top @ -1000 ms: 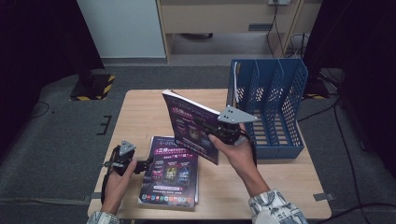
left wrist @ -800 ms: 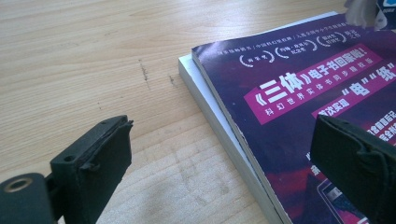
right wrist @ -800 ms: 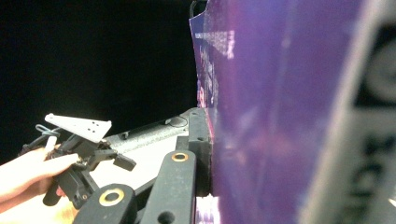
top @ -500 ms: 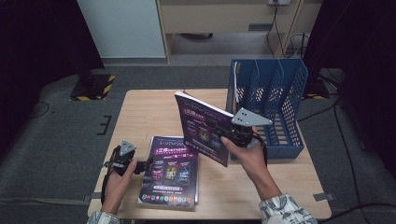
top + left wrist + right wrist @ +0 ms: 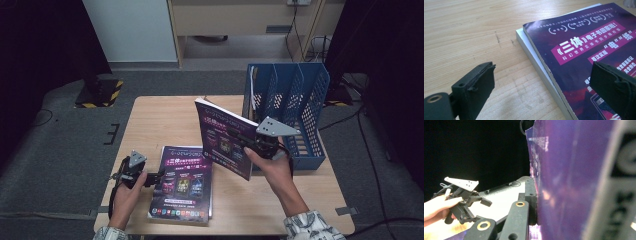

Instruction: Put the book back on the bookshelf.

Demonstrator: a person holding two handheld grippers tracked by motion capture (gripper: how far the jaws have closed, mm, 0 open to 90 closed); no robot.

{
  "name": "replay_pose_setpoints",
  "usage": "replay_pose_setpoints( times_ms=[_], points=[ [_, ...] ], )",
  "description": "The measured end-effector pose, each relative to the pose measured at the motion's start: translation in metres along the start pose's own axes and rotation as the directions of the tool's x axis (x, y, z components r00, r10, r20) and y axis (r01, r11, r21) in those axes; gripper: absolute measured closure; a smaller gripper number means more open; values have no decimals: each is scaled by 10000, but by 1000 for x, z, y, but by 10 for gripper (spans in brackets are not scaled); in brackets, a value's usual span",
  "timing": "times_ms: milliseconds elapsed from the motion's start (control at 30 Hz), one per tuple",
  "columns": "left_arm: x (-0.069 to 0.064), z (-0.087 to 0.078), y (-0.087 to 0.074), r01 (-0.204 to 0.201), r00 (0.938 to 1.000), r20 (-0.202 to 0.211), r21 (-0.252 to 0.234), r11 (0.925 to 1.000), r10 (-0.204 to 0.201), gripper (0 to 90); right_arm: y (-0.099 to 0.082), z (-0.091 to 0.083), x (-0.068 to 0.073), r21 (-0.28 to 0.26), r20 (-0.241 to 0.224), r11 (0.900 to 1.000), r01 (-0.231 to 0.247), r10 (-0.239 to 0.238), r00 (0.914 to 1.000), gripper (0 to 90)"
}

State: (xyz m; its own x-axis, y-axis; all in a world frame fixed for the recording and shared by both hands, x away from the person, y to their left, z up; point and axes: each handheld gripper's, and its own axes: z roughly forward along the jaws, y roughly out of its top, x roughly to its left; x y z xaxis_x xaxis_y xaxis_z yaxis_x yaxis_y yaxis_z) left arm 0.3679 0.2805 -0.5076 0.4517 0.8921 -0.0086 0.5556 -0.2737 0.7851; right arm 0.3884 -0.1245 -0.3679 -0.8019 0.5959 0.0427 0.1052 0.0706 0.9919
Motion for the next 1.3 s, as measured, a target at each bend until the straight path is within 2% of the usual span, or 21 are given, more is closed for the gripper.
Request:
replay_pose_setpoints(
  times_ms=[200, 433, 767, 1100, 1300],
  points=[
    [0, 0, 0, 3, 10000, 2, -4, 10000, -3, 52, 0, -6, -1, 62, -25, 10000, -43, 44, 10000, 828],
    [0, 0, 0, 30, 10000, -5, -29, 10000, -30, 52, 1, -15, -2, 391, -167, 9992, -29, 35, 9999, 828],
    [0, 0, 0, -25, 10000, -15, -2, 10000, 25, 52, -4, -34, -8, 537, -185, 9985, -74, 84, 9998, 828],
    [1, 0, 0, 13, 10000, -24, -20, 10000, -13, 52, -6, -52, -12, 490, -133, 9986, -175, 182, 9997, 828],
    [1, 0, 0, 25, 10000, -31, -16, 10000, -25, 52, -7, -57, -13, 451, -164, 9988, -206, 213, 9996, 828]
  ],
)
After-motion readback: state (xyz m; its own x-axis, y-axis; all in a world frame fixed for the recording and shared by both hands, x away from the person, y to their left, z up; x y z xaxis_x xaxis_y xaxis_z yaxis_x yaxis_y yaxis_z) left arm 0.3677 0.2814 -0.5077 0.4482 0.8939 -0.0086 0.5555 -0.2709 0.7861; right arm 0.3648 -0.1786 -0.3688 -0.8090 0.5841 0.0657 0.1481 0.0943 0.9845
